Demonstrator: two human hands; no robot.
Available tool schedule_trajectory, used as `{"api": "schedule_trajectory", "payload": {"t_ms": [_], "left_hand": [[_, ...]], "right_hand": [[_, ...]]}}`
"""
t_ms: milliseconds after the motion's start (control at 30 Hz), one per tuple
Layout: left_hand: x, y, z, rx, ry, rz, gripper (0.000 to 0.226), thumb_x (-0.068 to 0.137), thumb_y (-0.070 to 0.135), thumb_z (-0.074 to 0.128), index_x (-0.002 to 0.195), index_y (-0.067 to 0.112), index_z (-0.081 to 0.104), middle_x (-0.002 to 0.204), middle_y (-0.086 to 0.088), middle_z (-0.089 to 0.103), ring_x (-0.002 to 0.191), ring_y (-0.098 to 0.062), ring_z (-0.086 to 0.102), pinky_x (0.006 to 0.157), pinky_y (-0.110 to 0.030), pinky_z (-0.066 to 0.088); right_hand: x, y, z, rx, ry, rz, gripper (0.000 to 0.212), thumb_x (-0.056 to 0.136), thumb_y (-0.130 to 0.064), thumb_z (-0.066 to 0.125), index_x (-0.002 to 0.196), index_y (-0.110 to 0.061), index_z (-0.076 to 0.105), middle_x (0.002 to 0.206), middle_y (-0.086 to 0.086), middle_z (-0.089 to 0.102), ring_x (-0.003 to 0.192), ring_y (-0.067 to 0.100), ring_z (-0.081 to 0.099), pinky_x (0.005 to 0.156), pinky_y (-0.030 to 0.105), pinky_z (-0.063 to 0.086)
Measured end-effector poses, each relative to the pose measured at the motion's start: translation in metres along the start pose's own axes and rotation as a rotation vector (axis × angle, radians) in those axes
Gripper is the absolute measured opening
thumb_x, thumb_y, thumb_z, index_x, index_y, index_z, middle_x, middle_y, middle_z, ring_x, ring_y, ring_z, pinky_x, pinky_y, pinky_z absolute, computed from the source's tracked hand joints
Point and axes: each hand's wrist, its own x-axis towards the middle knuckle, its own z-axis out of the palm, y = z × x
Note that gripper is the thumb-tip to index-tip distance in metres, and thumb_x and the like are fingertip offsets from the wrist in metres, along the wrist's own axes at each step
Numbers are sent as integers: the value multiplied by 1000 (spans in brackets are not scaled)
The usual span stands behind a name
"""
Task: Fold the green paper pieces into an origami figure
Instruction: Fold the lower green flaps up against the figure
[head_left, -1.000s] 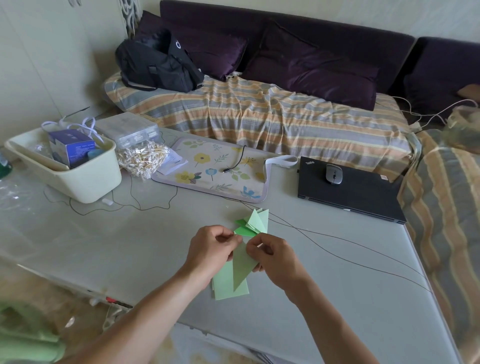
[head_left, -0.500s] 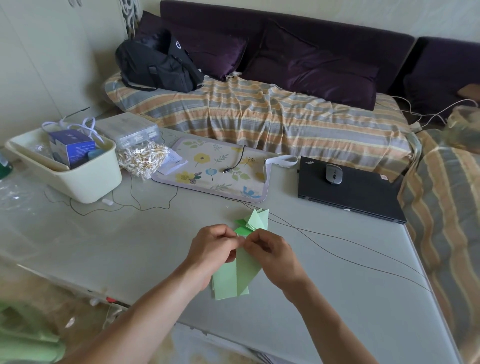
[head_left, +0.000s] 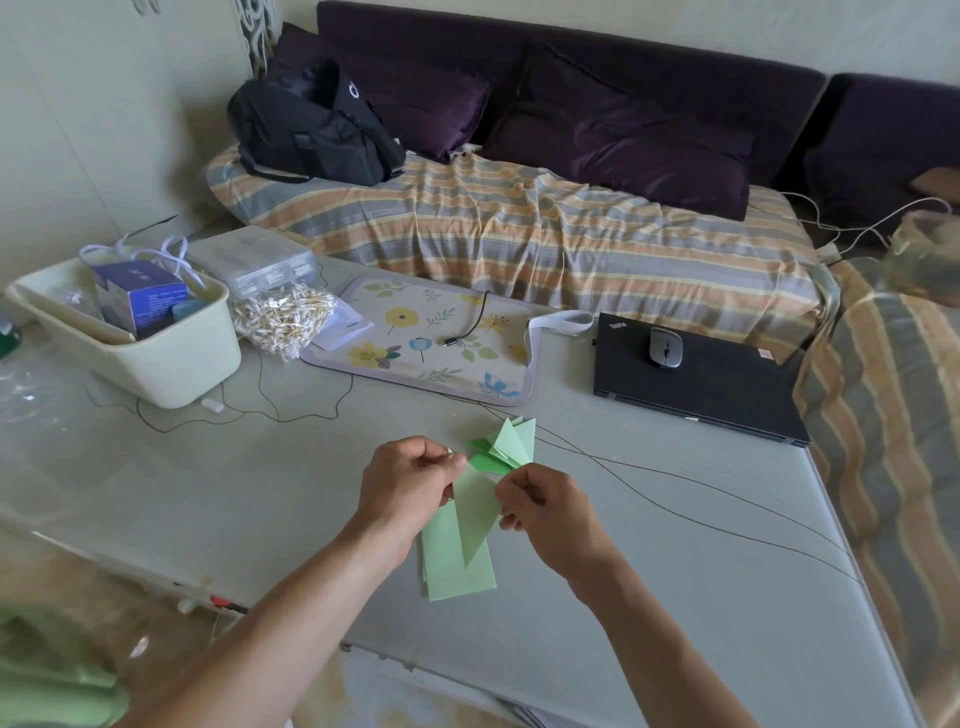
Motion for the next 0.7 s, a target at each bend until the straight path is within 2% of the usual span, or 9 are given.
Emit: {"api": "schedule_trajectory", "payload": {"t_ms": [133, 233, 300, 400, 533, 700], "left_hand": [[-3, -1, 0, -39, -72, -32, 11, 89, 18, 76, 85, 8, 75, 65, -2, 66, 56, -15, 61, 67, -28, 59], [-4, 0, -2, -63, -146, -77, 13, 90, 19, 75, 89, 6, 76, 77, -10, 73, 64, -17, 67, 73, -32, 63], [-4, -1, -2, -31, -141, -61, 11, 90, 18, 76, 88, 7, 76, 79, -12, 75, 64, -18, 67, 73, -32, 63], [-4, -2, -2, 115, -110, 43, 9, 85, 20, 79, 79, 14, 76, 70, -4, 73, 58, -13, 64, 69, -28, 61], [-11, -2, 0, 435, -155, 240, 12, 80, 28, 81, 73, 19, 76, 59, 6, 71, 48, 1, 56, 54, -14, 42], [-13, -2, 1, 504, -235, 247, 15, 79, 31, 81, 68, 24, 74, 57, 12, 65, 48, 5, 54, 51, -11, 37]], "right_hand": [[0, 2, 0, -5, 41, -3, 16, 92, -13, 60, 77, -14, 66, 66, -1, 70, 59, 9, 67, 71, 39, 56], [1, 3, -1, 44, 52, 23, 14, 94, -11, 59, 83, -11, 67, 68, 3, 73, 59, 10, 67, 66, 32, 54], [1, 2, -2, 91, 6, 58, 13, 95, -10, 58, 86, -8, 67, 71, 7, 75, 61, 13, 67, 65, 29, 53], [0, 3, 0, 82, -50, 86, 12, 93, -10, 59, 86, -13, 68, 75, 4, 74, 64, 12, 65, 69, 29, 53], [0, 1, 3, 95, -35, 5, 10, 91, -18, 66, 86, -23, 71, 76, -6, 71, 70, 8, 62, 76, 34, 55], [0, -3, 2, 15, -11, -53, 15, 89, -16, 70, 75, -23, 70, 65, -15, 67, 61, -2, 57, 64, 15, 45]]}}
